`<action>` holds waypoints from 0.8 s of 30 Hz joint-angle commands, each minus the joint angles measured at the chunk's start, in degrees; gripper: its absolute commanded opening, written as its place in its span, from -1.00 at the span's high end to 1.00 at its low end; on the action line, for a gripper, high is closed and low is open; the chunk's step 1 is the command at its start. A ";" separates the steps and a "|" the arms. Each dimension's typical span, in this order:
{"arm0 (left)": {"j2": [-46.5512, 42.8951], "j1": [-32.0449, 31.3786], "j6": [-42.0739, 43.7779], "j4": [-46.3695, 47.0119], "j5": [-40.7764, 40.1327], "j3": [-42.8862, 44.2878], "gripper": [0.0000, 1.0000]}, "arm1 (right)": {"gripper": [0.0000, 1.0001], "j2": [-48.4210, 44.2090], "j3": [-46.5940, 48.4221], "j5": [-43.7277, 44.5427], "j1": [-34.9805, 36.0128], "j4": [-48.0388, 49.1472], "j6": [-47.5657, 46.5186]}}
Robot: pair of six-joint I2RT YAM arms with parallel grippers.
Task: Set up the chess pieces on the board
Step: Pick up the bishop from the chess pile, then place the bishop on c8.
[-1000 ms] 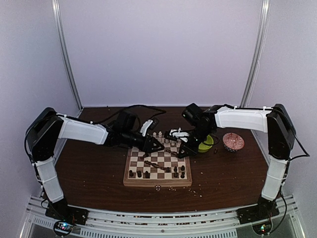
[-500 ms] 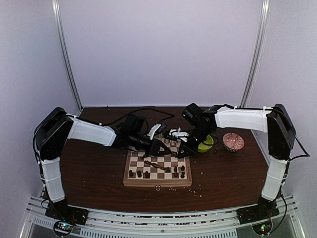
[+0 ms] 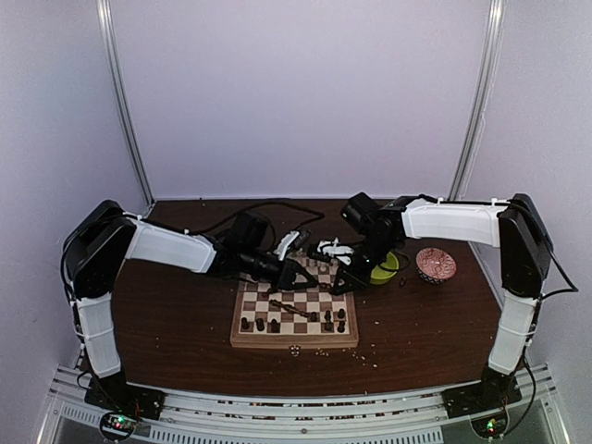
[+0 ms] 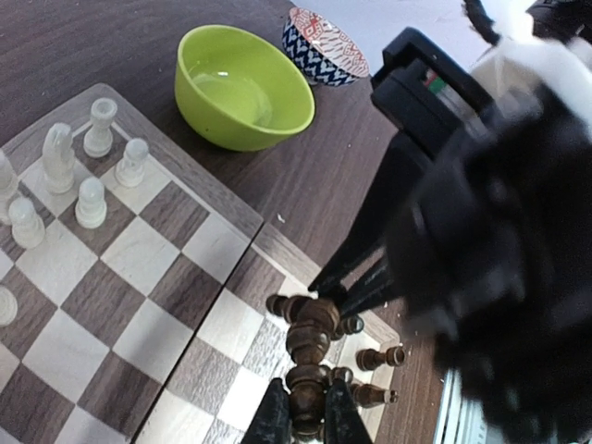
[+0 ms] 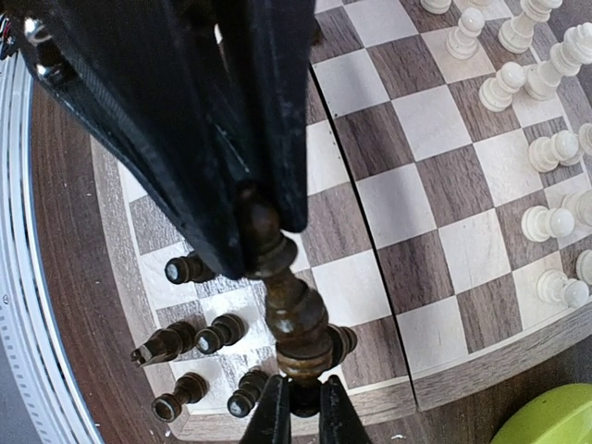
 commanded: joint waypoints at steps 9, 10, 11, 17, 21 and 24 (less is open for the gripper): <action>-11.05 0.62 4.62 -7.52 -7.57 -4.82 0.94 | 0.87 1.77 0.76 1.61 -1.30 -1.41 0.19; -11.92 0.45 6.07 -9.58 -9.21 -4.64 0.93 | 0.87 2.17 1.14 1.61 -1.32 -1.77 0.16; -13.20 0.13 7.80 -12.07 -10.56 -4.40 0.93 | 0.87 2.54 1.52 1.65 -1.32 -2.18 0.22; -17.97 -5.73 22.70 -32.33 -21.97 1.74 0.91 | 0.85 4.41 3.39 1.64 -1.32 -3.67 0.61; -15.76 -12.26 31.17 -45.16 -28.75 9.77 0.90 | 0.85 5.06 4.23 1.66 -1.32 -4.10 0.79; -11.65 -16.38 35.37 -52.57 -33.57 16.36 0.90 | 0.85 5.40 4.48 1.61 -1.32 -4.14 0.87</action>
